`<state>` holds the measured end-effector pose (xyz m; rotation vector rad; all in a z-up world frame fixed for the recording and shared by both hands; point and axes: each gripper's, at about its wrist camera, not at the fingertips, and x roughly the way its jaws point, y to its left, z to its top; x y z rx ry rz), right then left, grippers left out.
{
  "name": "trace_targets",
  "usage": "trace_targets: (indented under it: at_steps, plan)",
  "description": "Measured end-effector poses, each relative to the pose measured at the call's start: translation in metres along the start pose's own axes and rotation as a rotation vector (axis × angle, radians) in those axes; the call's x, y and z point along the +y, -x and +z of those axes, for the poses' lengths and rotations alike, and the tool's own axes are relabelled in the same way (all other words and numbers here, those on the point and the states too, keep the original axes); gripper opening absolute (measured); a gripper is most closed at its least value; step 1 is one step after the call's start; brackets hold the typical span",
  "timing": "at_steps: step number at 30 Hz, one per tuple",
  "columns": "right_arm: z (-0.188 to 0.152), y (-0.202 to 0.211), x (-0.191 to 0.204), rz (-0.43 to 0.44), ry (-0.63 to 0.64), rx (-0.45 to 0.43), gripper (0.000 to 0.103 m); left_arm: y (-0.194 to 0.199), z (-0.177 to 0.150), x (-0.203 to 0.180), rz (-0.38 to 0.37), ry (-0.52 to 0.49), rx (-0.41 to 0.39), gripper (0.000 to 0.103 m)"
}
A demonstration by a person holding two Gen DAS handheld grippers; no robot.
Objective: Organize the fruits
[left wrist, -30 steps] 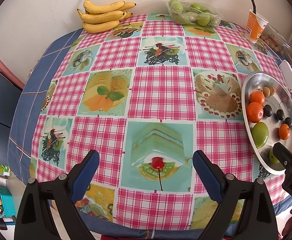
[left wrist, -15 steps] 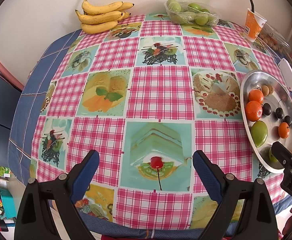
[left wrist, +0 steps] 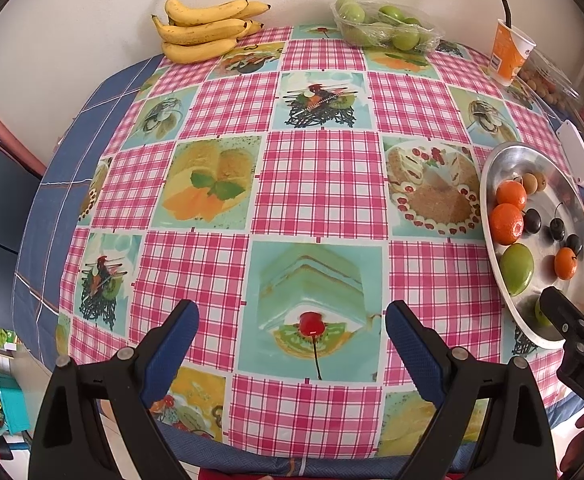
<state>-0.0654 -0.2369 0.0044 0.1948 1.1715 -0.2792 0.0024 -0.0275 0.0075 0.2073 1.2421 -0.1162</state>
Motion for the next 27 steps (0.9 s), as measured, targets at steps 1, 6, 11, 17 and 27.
trace_targets:
  at_steps: [1,6,11,17,27]
  plan:
    - [0.0002,-0.0003,0.0003,0.000,0.000,0.000,0.103,0.0001,0.0003,0.0001,-0.001,-0.001,0.000,0.094]
    - [-0.0001,-0.0014,0.0008,-0.001,0.005,0.002,0.103,0.0013,0.0008,-0.0014,-0.002,-0.009,-0.004,0.094]
    - [0.0000,-0.0015,0.0011,-0.001,0.007,0.004,0.103,0.0019,0.0006,-0.0024,-0.001,-0.012,-0.006,0.094]
    - [0.0000,-0.0015,0.0014,-0.001,0.008,0.004,0.103,0.0019,0.0010,-0.0023,-0.001,-0.013,-0.007,0.094]
    - [0.0000,-0.0015,0.0016,-0.002,0.009,0.006,0.103,0.0047,0.0007,-0.0010,-0.018,-0.015,-0.023,0.094]
